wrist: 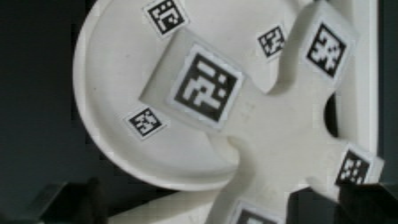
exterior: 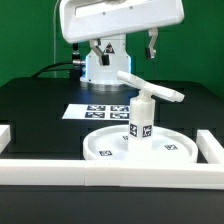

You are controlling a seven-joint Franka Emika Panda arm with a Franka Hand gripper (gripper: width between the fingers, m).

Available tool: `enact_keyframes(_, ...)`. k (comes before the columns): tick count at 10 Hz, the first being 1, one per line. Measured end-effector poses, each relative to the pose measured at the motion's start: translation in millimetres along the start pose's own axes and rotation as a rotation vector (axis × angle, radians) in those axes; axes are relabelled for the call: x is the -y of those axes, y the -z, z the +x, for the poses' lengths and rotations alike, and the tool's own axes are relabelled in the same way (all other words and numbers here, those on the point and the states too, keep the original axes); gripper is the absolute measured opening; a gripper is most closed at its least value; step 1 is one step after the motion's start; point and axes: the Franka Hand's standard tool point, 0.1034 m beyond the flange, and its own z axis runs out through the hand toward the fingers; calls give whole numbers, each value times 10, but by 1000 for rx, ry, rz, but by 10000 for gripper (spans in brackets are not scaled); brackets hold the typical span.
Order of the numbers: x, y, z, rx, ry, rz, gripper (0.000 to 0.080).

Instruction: Assemble round table

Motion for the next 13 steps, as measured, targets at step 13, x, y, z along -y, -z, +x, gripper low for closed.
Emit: enact_keyframes(13, 289, -195, 1, -49, -1, -91, 649)
